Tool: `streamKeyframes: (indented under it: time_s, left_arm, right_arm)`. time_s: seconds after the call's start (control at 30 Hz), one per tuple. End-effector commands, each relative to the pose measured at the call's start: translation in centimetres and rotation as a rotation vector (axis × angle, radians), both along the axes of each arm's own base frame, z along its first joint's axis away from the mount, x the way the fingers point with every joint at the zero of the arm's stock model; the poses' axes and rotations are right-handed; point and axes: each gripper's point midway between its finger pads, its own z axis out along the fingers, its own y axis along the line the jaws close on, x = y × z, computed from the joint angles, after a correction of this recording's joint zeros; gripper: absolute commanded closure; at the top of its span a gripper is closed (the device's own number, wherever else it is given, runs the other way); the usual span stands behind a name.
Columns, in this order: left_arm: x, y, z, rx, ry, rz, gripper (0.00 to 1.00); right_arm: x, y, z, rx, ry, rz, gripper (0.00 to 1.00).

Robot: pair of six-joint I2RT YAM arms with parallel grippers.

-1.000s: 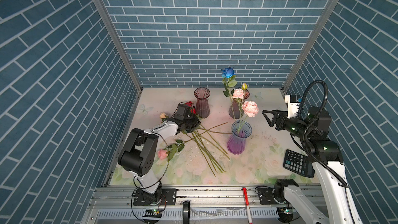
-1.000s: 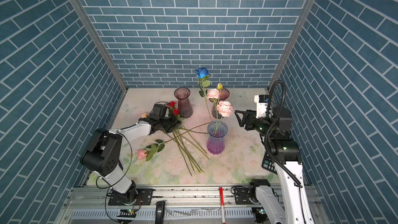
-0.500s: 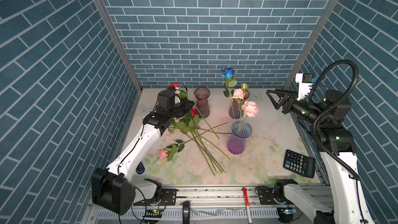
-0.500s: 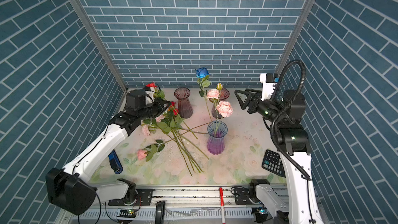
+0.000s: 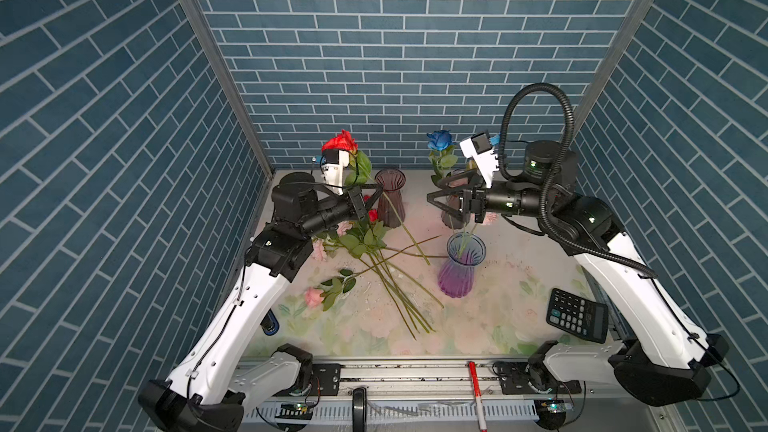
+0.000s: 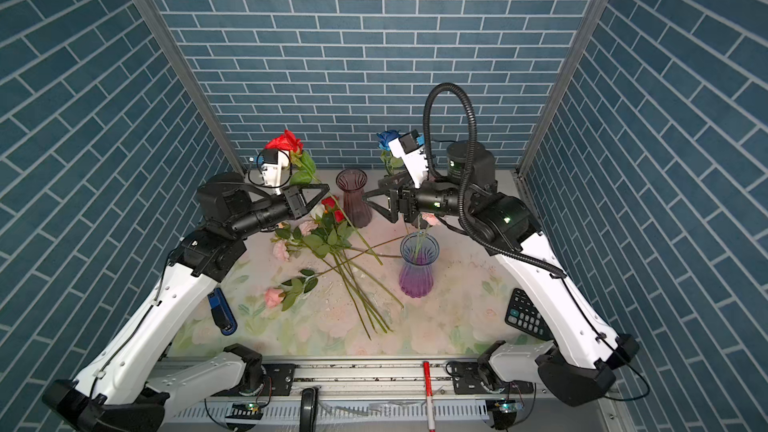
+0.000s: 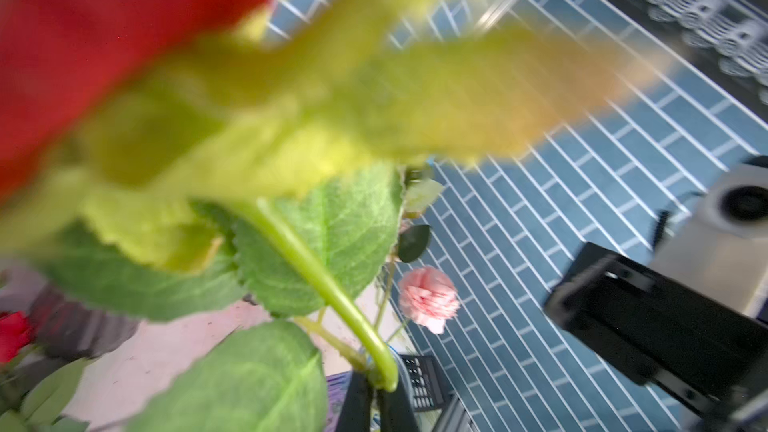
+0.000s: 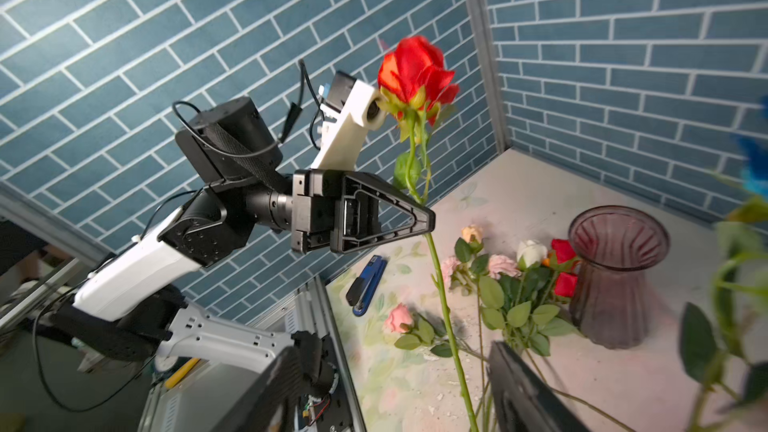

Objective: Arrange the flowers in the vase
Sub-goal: 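Raise the red rose toward the right gripper while the right gripper approaches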

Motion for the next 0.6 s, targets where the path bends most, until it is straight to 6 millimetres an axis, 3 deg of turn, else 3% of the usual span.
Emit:
streamKeyframes:
  time_s: [0.0, 0.1, 0.23, 0.57]
  left_arm:
    - [-2.4, -2.0, 2.3, -0.033, -0.124, -0.166, 1.0]
    - [-3.6, -3.0, 3.4, -0.06, -0.16, -0.232, 1.0]
    - [-4.2, -3.8, 4.5, -0.086, -0.183, -0.277, 1.0]
    - [-5.4, -5.8, 5.3, -0.104, -0.2, -0.354, 1.0]
  right_arm:
    - [-2.1, 1.5, 0.9, 0.036, -0.009, 0.132, 0.3]
    - [-2.4, 2.6, -0.5, 0.016, 0.037, 0.168, 0.38]
    - [-0.7, 2.5, -2.2, -0.027, 0.041, 0.068, 0.47]
    - [0.2, 2.7, -2.4, -0.028, 0.017, 0.04, 0.72]
